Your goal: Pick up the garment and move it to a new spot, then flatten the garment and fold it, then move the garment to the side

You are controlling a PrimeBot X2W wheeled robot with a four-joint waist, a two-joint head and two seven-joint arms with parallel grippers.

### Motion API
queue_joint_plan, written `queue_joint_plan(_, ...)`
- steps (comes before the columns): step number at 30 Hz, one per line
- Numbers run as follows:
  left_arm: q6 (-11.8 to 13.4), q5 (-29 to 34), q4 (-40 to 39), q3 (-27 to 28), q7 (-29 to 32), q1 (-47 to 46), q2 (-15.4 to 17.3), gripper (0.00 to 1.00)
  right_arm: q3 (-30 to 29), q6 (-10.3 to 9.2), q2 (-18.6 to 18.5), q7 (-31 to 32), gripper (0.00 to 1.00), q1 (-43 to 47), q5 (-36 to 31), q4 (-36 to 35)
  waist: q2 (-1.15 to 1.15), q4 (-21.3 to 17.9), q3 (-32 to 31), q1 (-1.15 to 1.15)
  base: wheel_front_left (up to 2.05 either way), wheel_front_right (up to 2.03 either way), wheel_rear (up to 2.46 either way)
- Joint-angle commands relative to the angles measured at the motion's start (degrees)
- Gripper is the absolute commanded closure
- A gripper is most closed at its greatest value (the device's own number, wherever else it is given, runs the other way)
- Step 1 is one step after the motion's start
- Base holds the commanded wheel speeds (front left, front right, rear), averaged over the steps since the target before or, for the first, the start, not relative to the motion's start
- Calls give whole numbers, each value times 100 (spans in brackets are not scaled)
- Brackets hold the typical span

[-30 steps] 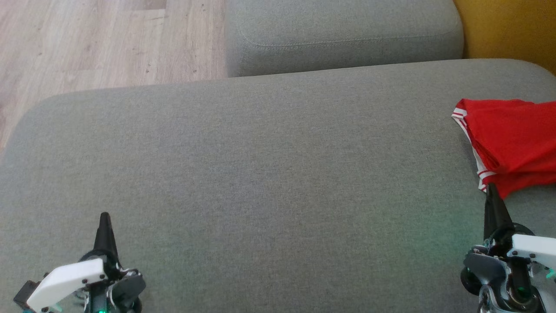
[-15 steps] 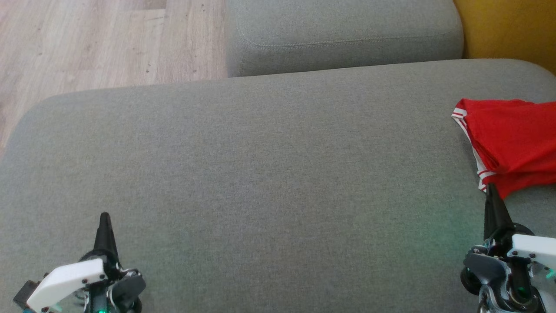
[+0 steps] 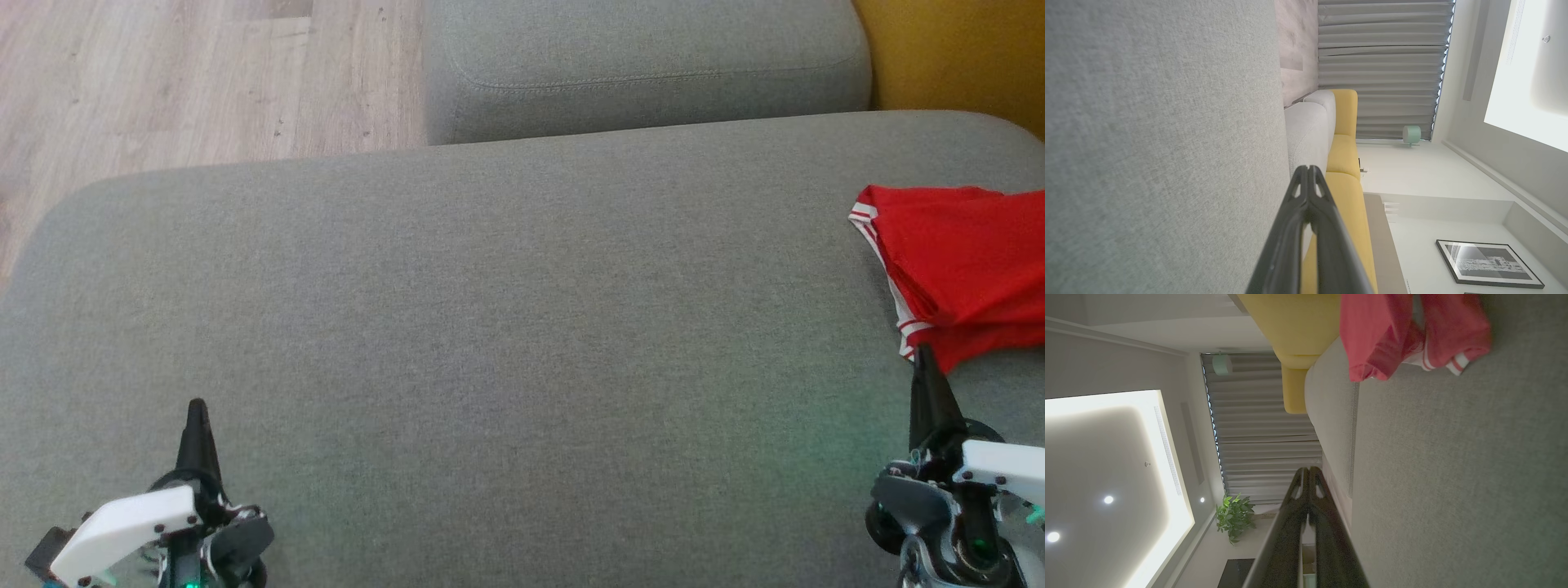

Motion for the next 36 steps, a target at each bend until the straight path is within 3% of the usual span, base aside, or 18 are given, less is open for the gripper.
queue_joint_plan(1,-40,54,-160,192,44,-295,24,100,119,-4,-28,36,100,-297,-17,-179,0,0,0,0,0,0,0)
queue_joint_plan(36,-40,53,-161,190,43,-295,24,100,120,-4,-28,35,100,-297,-16,-179,0,0,0,0,0,0,0)
